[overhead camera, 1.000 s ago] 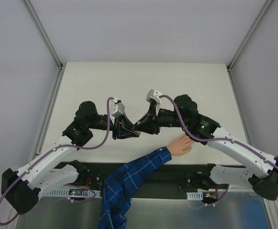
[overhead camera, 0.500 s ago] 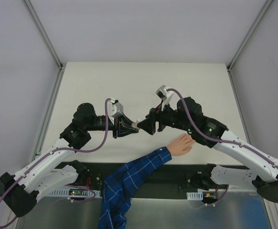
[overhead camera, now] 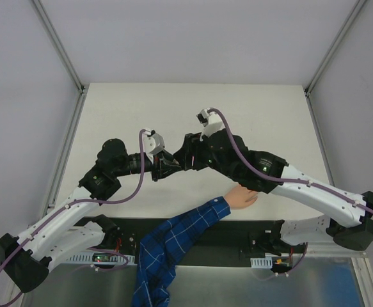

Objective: Paint the nails

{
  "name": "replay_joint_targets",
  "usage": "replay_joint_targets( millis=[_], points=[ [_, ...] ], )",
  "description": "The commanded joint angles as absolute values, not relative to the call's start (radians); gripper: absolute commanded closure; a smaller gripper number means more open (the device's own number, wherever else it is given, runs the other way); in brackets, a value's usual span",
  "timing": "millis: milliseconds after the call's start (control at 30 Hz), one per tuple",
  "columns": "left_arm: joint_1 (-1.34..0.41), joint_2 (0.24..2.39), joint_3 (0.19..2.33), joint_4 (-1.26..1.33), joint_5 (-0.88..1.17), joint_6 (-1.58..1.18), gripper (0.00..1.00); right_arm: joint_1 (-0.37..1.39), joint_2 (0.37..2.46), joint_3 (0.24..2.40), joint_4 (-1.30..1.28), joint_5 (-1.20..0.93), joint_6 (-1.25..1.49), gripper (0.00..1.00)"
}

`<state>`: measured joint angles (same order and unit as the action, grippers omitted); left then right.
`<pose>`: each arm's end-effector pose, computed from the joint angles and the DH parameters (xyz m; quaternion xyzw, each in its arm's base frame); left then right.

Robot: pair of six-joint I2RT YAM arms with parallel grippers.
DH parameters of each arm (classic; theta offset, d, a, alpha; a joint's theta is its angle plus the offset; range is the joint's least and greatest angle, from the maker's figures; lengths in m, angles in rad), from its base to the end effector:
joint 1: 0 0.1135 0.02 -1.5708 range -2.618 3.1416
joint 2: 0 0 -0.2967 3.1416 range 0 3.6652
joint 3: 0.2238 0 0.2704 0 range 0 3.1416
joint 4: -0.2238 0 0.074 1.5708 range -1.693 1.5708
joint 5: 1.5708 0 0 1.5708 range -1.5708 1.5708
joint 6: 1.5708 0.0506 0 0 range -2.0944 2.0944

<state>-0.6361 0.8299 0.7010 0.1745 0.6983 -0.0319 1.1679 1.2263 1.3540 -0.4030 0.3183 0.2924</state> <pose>0.1428 -0.1459 0.3632 0.4293 0.5461 -0.4460 0.5644 0.1287 0.2616 0.4527 -0.2472 0.7537 0.3032 0.5282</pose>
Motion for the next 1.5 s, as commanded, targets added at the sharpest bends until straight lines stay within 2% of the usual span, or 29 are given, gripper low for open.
replay_joint_targets(
  millis=[0,200,233,300,333,367,467,533,567,600,700,867,900,967,1000,1033,1067,1100,1267,1467],
  points=[
    [-0.647,0.804,0.727,0.210,0.663,-0.011,1.00,1.193,1.269,1.424,-0.457,0.459,0.339,0.46],
    [-0.647,0.804,0.732,0.210,0.670,-0.018,1.00,1.195,1.284,1.396,-0.431,0.443,0.339,0.66],
    [-0.647,0.802,0.733,0.212,0.684,-0.018,1.00,1.196,1.281,1.390,-0.428,0.442,0.331,0.76],
    [-0.647,0.808,0.735,0.215,0.713,-0.021,1.00,1.195,1.273,1.375,-0.413,0.428,0.287,0.85],
    [-0.647,0.811,0.736,0.219,0.754,-0.026,1.00,1.193,1.267,1.367,-0.404,0.419,0.263,0.96],
    [-0.646,0.813,0.735,0.228,0.793,-0.034,1.00,1.187,1.252,1.358,-0.388,0.404,0.202,0.99],
    [-0.647,0.825,0.727,0.302,0.958,-0.086,1.00,1.141,1.191,1.283,-0.283,0.235,0.074,0.99],
    [-0.647,0.831,0.712,0.394,1.050,-0.124,1.00,1.036,1.155,1.169,-0.096,-0.251,-0.075,1.00],
    [-0.647,0.841,0.707,0.428,1.130,-0.164,1.00,0.997,1.147,1.135,-0.033,-0.681,-0.119,0.99],
    [-0.647,0.845,0.707,0.452,1.173,-0.179,1.00,0.941,1.152,1.105,-0.005,-0.809,-0.180,1.00],
    [-0.647,0.868,0.709,0.479,1.212,-0.209,1.00,0.859,1.213,1.137,-0.041,-0.926,-0.175,1.00],
    [-0.647,0.873,0.729,0.371,1.138,-0.135,1.00,0.853,1.213,1.138,-0.028,-0.823,-0.135,1.00],
    [-0.647,0.870,0.730,0.358,1.096,-0.123,1.00,0.854,1.207,1.137,-0.026,-0.804,-0.126,0.98],
    [-0.647,0.853,0.730,0.315,1.045,-0.086,1.00,0.854,1.183,1.134,-0.034,-0.719,-0.077,0.82],
    [-0.647,0.850,0.732,0.305,1.023,-0.075,1.00,0.857,1.175,1.132,-0.038,-0.680,-0.060,0.65],
    [-0.647,0.845,0.732,0.296,0.985,-0.063,1.00,0.859,1.157,1.132,-0.064,-0.629,-0.039,0.57],
    [-0.647,0.841,0.732,0.292,0.968,-0.060,1.00,0.859,1.148,1.135,-0.077,-0.545,-0.003,0.53],
    [-0.647,0.838,0.732,0.282,0.957,-0.057,1.00,0.864,1.141,1.141,-0.095,-0.502,0.026,0.43],
    [-0.647,0.827,0.738,0.247,0.858,-0.034,1.00,0.936,1.086,1.190,-0.251,-0.193,0.095,0.24],
    [-0.647,0.812,0.736,0.216,0.750,-0.014,1.00,1.054,1.075,1.268,-0.360,0.059,0.152,0.24]
  ],
)
